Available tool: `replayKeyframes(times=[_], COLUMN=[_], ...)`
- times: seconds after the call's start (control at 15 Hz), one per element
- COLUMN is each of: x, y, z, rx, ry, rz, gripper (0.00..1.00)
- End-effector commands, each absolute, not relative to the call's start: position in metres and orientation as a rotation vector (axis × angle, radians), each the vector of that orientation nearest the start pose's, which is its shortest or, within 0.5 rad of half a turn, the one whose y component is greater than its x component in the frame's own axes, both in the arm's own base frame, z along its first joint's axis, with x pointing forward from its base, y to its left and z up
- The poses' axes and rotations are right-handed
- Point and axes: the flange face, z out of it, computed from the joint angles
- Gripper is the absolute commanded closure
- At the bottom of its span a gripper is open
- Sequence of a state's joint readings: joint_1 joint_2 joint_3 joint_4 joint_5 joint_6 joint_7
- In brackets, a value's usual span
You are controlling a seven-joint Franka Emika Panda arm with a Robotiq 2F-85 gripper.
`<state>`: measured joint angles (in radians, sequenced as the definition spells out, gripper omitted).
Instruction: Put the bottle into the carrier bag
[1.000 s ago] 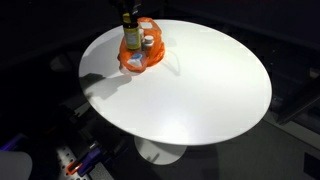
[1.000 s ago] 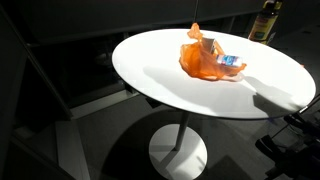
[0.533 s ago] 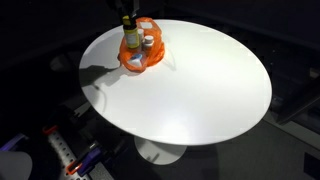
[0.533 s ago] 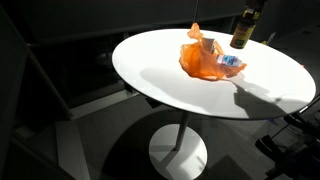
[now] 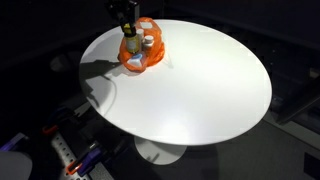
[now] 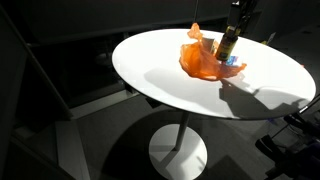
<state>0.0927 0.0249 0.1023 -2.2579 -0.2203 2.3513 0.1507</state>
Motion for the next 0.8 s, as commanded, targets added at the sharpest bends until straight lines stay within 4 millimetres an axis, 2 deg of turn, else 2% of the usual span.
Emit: replayKeyframes(times=[0.0, 0.47, 0.73], x=[0.529, 0.53, 0.533], y=[0.107, 0.125, 0.126], z=[0.344, 0.338, 0.329], rx=[-3.234, -3.229, -3.227], ry=[-0.373, -0.435, -0.443], rz=[-0.151, -0.165, -0.169], gripper=[0.8, 0.8, 0.8])
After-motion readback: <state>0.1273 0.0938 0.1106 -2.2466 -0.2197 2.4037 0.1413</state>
